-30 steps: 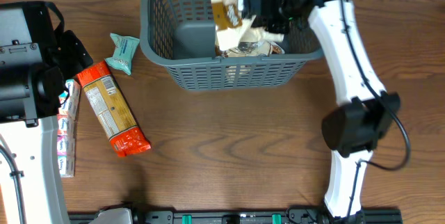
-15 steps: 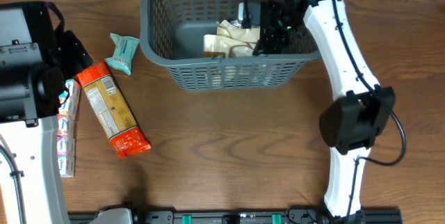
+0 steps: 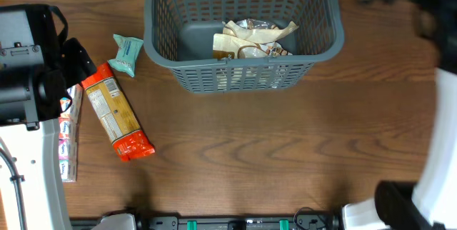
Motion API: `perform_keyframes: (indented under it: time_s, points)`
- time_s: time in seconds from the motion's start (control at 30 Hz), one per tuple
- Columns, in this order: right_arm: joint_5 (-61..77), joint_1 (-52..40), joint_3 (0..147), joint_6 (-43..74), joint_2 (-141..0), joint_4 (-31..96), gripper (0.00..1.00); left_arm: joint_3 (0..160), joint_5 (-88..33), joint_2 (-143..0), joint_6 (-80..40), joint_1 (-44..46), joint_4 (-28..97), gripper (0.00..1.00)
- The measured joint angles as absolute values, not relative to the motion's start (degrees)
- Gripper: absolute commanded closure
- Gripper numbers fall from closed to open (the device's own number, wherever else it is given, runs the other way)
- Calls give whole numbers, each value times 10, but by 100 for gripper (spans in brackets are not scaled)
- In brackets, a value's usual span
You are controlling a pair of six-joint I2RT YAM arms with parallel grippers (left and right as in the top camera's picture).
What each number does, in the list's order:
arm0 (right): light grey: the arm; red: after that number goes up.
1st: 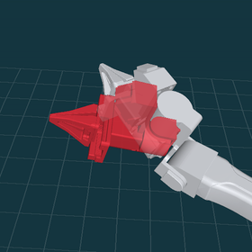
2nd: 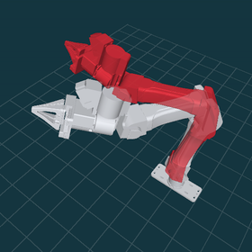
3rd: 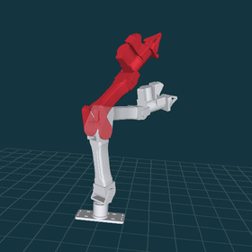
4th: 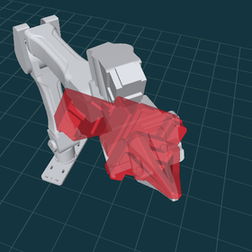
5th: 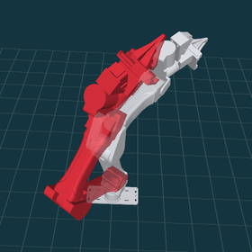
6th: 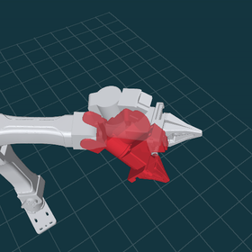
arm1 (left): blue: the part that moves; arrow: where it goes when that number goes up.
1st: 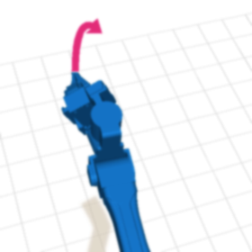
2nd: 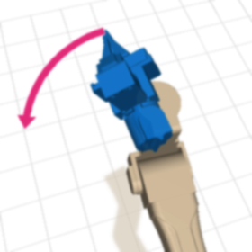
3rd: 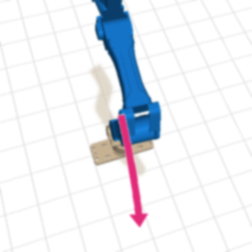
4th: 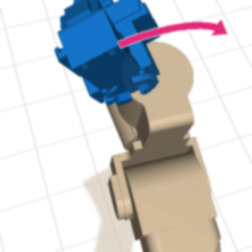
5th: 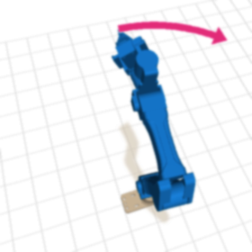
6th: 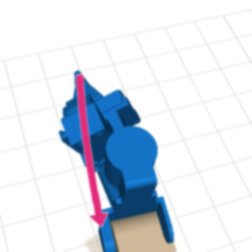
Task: Pack container
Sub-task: 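Open the right gripper to drop the pouch and retract right, then move the left gripper to the teal wipes packet and grasp it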
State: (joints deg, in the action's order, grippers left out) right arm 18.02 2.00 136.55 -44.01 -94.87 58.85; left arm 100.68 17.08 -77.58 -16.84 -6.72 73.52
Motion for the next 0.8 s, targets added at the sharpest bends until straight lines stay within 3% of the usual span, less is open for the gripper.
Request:
perform_keyframes:
  time_s: [0.27,0.57,0.8]
  points:
    - [154,144,1364,-333,-957,726,1,1050,112,-849,-110,-67,709,1]
    - [147,167,1356,-317,-1021,780,1,1206,36,-1102,-3,-67,697,1]
    - [147,167,1356,-316,-1048,789,1,1220,-17,-1206,89,-67,701,2]
